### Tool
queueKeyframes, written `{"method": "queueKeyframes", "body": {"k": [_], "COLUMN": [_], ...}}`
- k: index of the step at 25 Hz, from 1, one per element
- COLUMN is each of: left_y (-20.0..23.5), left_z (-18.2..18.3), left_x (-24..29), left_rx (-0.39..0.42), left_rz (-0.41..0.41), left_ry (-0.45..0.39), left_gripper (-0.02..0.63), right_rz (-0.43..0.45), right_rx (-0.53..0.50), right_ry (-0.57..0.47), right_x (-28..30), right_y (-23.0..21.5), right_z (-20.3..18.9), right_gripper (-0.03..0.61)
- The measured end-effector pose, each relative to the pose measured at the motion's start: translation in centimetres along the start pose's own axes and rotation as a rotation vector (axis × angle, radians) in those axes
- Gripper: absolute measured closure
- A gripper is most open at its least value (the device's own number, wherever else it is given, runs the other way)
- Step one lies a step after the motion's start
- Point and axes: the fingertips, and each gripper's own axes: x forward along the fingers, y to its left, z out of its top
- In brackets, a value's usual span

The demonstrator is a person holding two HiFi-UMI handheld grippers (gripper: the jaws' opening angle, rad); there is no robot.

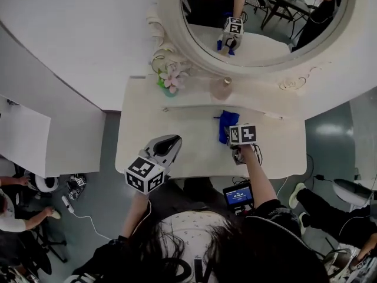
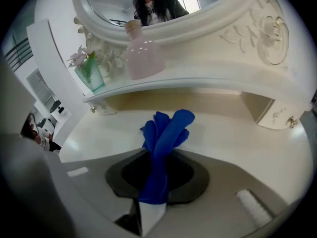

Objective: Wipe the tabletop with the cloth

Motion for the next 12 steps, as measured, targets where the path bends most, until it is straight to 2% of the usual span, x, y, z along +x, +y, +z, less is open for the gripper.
{"method": "queueKeyframes", "body": {"k": [12], "left_y": [-7.3], "left_z": [0.4], "left_x": [8.8], "left_rx": [0.04], "left_rz": [-0.031], "left_ry": [0.022], "left_gripper": [0.611], "right_rz": [-0.095], "right_rx": [0.065], "right_ry": [-0.015], "right_x": [-5.6], "right_y": [-16.7], "right_z": [-2.7], "right_gripper": [0.491]}}
